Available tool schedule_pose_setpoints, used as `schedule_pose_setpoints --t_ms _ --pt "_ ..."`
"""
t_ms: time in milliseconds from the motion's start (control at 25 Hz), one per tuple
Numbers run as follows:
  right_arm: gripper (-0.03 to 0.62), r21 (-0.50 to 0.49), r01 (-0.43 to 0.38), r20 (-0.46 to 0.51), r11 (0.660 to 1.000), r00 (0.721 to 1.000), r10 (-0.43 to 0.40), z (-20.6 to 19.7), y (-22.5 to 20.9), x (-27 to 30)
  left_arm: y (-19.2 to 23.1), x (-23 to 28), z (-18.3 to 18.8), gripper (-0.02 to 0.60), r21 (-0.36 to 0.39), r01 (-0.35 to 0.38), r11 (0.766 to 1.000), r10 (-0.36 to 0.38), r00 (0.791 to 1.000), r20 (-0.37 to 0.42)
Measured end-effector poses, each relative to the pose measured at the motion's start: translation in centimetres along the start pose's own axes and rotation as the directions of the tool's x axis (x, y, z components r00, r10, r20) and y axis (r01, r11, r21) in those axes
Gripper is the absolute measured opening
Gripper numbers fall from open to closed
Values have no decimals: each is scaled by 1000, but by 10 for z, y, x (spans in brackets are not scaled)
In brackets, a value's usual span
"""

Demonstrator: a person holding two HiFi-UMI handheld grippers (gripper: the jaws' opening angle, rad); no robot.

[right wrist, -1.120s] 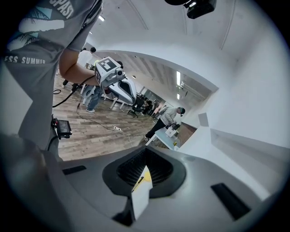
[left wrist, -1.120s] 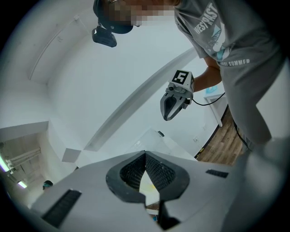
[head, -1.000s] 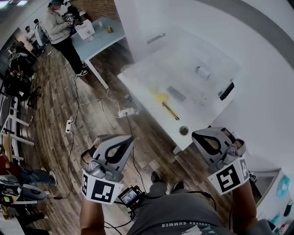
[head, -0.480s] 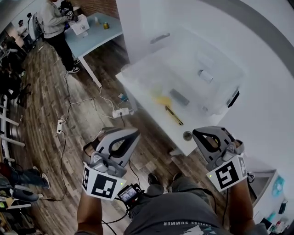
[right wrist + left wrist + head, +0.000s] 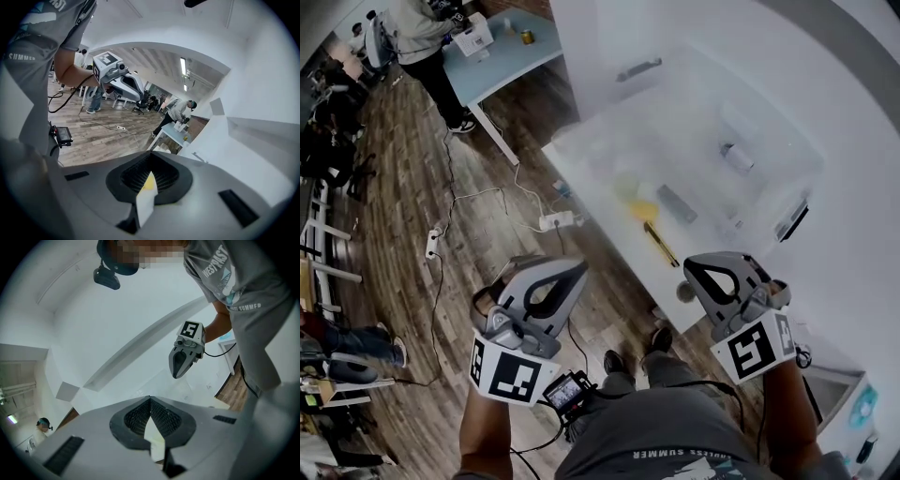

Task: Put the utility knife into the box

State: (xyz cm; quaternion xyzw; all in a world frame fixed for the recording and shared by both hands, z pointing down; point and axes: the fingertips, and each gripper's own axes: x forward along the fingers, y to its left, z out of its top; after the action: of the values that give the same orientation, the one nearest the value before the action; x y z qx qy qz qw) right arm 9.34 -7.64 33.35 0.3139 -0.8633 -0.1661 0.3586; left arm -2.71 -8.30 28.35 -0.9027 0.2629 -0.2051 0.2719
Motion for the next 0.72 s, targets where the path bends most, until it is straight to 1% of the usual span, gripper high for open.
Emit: schedule_pose_setpoints --t_ms 200,360,520,720 --pt "8 -8 -33 30 999 999 33 -18 -17 11 2 32 6 11 6 -14 1000 14 999 -44" --pt "8 12 -71 61 997 996 70 -33 -21 19 -2 52 12 11 19 -28 999 29 996 -79" --pt "7 19 -108 90 994 990 106 -45 -17 27 -8 61 15 11 25 -44 999 46 993 -109" --pt "8 59 -140 88 988 987 134 -59 -16 42 -11 68 14 11 36 -42 998 47 989 -144"
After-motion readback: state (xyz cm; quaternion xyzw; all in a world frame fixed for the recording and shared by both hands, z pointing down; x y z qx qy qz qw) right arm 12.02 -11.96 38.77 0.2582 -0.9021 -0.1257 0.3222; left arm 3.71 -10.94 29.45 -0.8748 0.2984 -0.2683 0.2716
